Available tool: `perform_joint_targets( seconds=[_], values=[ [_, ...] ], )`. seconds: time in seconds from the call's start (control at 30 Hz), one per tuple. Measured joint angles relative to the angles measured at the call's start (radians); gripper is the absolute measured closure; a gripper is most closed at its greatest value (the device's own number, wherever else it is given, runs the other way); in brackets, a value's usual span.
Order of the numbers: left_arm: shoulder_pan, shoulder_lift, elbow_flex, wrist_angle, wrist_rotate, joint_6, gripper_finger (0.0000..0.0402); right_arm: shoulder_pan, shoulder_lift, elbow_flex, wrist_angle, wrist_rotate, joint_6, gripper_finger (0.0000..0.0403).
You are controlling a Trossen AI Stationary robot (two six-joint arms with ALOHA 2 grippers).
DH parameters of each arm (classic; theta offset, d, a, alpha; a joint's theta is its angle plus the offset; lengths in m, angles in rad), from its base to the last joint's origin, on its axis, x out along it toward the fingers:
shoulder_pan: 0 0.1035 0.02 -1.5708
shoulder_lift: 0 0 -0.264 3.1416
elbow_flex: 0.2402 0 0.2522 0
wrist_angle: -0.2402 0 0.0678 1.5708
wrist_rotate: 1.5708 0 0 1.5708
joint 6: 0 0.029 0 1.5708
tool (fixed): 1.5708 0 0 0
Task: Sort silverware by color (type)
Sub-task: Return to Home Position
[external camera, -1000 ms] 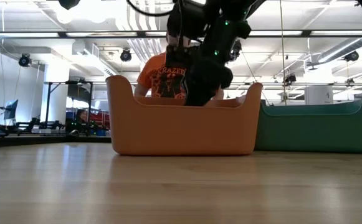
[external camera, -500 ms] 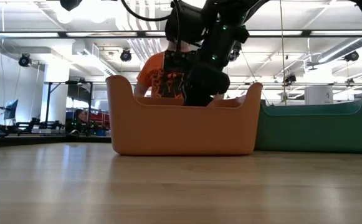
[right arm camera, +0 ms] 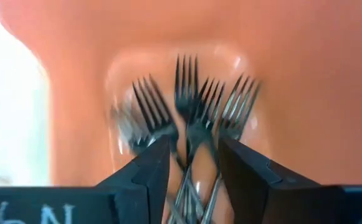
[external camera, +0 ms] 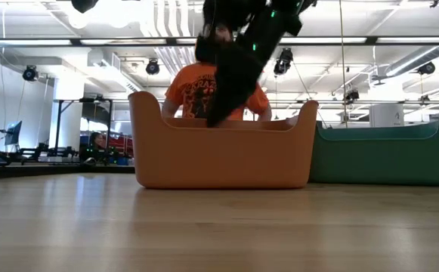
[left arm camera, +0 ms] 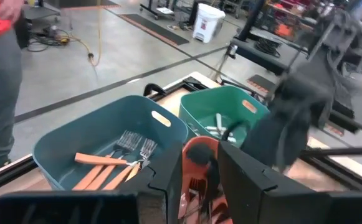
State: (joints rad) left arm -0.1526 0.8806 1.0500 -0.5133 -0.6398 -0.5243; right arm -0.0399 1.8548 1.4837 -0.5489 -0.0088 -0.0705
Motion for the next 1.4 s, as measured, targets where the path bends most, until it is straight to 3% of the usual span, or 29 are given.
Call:
perform_joint_targets(
  seconds=[0.3,0.4,0.5,0.57,0.67,0.8,0.9,1.13,1.23,1.4],
  values=[
    [-0.001,-0.146,-0.06,-0.026,0.19,0.134,0.0317,-0.007,-0.285,-0.184,0.235,0.006,-0.056,0.0296],
    [-0.001,-0.264,-0.144,-0.028,0.17,0.123,0.0317,-0.026,-0.39,-0.263,0.248,0.01,-0.052,0.0303],
    [-0.001,-0.389,-0.227,-0.029,0.108,0.025,0.0317,-0.04,-0.479,-0.321,0.24,0.014,0.058,0.0305],
    [-0.001,-0.463,-0.277,-0.033,0.106,-0.065,0.0317,-0.04,-0.537,-0.346,0.224,0.01,0.158,0.0304],
    [-0.001,-0.551,-0.352,-0.037,0.107,-0.085,0.0317,-0.039,-0.61,-0.389,0.245,0.009,0.358,0.0302],
    [-0.001,-0.631,-0.424,-0.026,0.107,-0.178,0.0317,-0.04,-0.671,-0.417,0.241,0.008,0.472,0.03],
    [-0.001,-0.659,-0.474,-0.035,0.095,-0.154,0.0317,-0.031,-0.717,-0.446,0.232,0.008,0.37,0.0303],
    [-0.001,-0.796,-0.586,0.021,0.116,0.082,0.0317,-0.042,-0.882,-0.611,0.302,0.013,0.092,0.0303],
    [-0.001,-0.872,-0.645,0.125,0.115,0.154,0.0317,-0.044,-0.963,-0.713,0.401,0.036,0.059,0.0303],
    [-0.001,-0.864,-0.683,0.208,0.126,0.252,0.0317,-0.044,-1.071,-0.858,0.518,0.119,0.084,0.0307]
  ],
)
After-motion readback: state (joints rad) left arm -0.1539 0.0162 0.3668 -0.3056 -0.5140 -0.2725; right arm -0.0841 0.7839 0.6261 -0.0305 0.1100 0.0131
